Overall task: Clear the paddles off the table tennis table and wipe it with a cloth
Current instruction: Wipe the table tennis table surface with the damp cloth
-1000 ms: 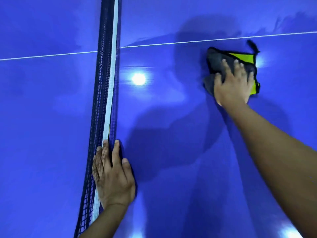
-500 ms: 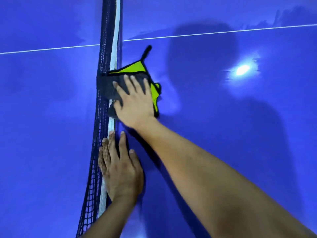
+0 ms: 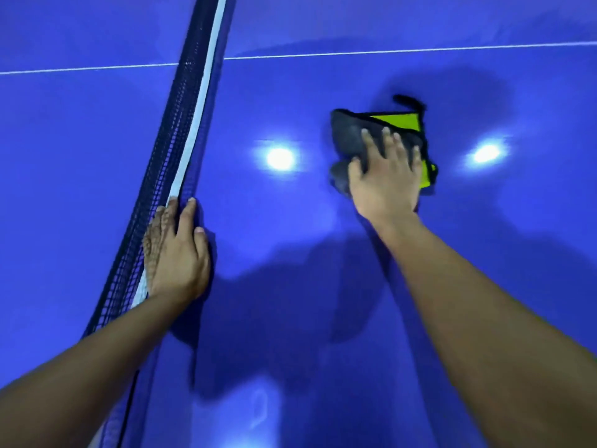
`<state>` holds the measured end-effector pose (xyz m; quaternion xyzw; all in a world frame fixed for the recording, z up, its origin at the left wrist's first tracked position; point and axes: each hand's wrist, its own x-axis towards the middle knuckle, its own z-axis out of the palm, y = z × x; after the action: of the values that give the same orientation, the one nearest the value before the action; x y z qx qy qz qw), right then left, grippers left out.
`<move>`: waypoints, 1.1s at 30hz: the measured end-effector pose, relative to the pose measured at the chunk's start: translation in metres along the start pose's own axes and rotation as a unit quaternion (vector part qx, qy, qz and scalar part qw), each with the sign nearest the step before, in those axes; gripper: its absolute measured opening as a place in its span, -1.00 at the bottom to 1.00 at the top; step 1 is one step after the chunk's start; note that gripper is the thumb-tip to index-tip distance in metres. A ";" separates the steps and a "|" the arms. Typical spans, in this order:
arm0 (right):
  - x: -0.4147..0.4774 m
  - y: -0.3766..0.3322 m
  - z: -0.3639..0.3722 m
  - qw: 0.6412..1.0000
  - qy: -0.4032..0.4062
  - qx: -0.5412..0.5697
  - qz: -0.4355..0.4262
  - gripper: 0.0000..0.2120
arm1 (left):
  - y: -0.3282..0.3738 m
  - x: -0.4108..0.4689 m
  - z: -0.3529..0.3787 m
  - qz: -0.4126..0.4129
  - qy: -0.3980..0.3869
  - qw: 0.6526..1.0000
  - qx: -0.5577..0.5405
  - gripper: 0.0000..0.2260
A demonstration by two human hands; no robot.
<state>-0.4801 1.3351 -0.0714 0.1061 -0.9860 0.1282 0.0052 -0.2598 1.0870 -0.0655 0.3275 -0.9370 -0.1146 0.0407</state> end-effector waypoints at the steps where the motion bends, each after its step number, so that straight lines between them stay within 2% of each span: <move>1: -0.005 0.031 -0.008 1.000 0.011 0.002 0.023 -0.40 | 0.001 -0.003 -0.001 -0.001 -0.002 1.000 0.002 -0.55; 5: -0.027 0.112 -0.033 0.996 0.022 -0.010 0.090 -0.37 | 0.003 -0.032 -0.010 0.008 -0.003 1.000 -0.020 -0.56; 9: -0.027 0.116 -0.034 0.995 0.012 -0.026 0.098 -0.40 | -0.021 -0.094 -0.023 0.089 -0.034 0.995 0.002 -0.50; 12: -0.025 0.110 -0.032 0.995 0.008 -0.038 0.094 -0.35 | -0.051 -0.129 -0.027 0.080 -0.041 0.996 0.016 -0.48; 15: -0.034 0.069 -0.022 0.999 0.015 -0.039 0.035 -0.34 | -0.064 -0.146 -0.022 0.066 -0.048 0.996 0.026 -0.45; 19: -0.071 -0.043 0.009 0.997 0.007 -0.034 -0.067 -0.43 | -0.065 -0.147 -0.017 0.059 -0.047 0.997 0.012 -0.45; 25: -0.132 -0.193 0.050 0.979 -0.034 -0.013 -0.199 -0.41 | -0.067 -0.147 -0.015 0.070 -0.033 0.997 0.012 -0.46; 28: -0.152 -0.223 0.058 0.968 -0.048 -0.015 -0.244 -0.43 | -0.072 -0.150 -0.013 0.073 -0.034 0.997 0.016 -0.47; 33: -0.151 -0.219 0.053 0.967 -0.065 -0.009 -0.246 -0.44 | -0.077 -0.147 -0.014 0.084 -0.034 0.995 0.034 -0.47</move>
<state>-0.2854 1.1463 -0.0732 0.3535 -0.9289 0.1070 -0.0269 -0.0960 1.1177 -0.0708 0.2448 -0.9654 -0.0894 0.0074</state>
